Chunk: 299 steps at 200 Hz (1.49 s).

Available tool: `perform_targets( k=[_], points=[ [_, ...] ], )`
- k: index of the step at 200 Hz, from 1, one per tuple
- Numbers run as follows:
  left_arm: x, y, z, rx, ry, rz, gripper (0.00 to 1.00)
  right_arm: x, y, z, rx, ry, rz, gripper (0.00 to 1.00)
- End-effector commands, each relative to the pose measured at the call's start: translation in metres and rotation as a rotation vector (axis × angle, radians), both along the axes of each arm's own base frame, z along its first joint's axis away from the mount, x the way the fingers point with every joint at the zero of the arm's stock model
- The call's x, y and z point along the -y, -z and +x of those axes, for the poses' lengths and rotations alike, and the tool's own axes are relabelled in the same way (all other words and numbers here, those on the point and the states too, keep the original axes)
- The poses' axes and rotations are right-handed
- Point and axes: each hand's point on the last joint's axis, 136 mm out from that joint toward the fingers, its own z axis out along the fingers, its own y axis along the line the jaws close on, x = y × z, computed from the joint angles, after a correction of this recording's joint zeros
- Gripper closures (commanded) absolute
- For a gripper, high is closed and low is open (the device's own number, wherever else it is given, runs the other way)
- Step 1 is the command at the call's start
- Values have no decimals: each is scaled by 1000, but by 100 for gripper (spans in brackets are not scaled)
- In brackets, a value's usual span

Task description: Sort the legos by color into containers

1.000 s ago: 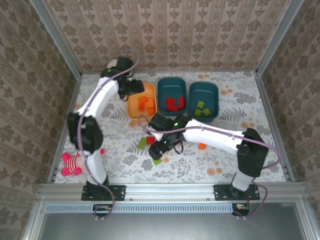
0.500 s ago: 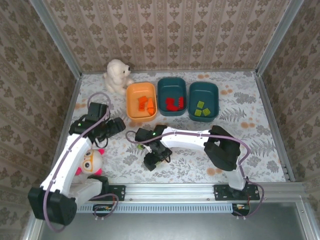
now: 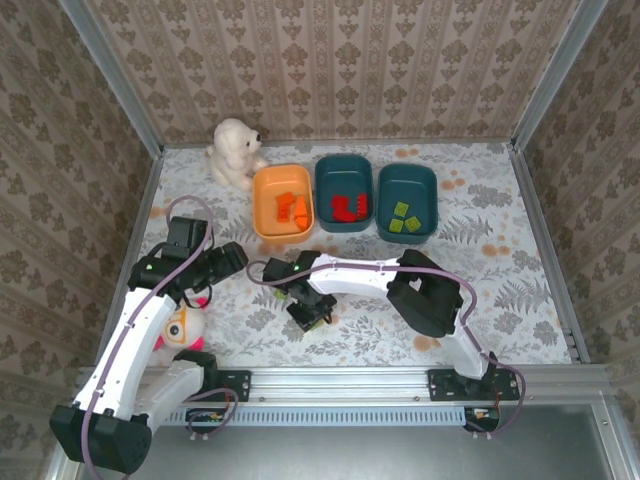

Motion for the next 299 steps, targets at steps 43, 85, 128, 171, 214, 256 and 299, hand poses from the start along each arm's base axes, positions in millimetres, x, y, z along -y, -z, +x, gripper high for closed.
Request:
perform_targets(
  k=[43, 85, 128, 171, 214, 256, 299],
  points=[
    [54, 2, 2, 15, 209, -95, 18, 65, -107, 73, 207, 225, 109, 74],
    [137, 2, 17, 21, 434, -103, 19, 160, -142, 164, 315, 483, 160, 75],
    [211, -3, 28, 16, 629, -57, 20, 240, -128, 254, 355, 760, 153, 77],
    [229, 1, 32, 1, 655, -43, 21, 263, -99, 319, 360, 865, 150, 77],
    [220, 2, 33, -3, 622, -16, 21, 262, -69, 353, 353, 815, 157, 74],
    [212, 0, 33, -8, 602, -3, 21, 258, -41, 359, 283, 794, 216, 70],
    [208, 5, 31, -25, 622, 4, 21, 238, -31, 344, 194, 759, 240, 59]
  ],
)
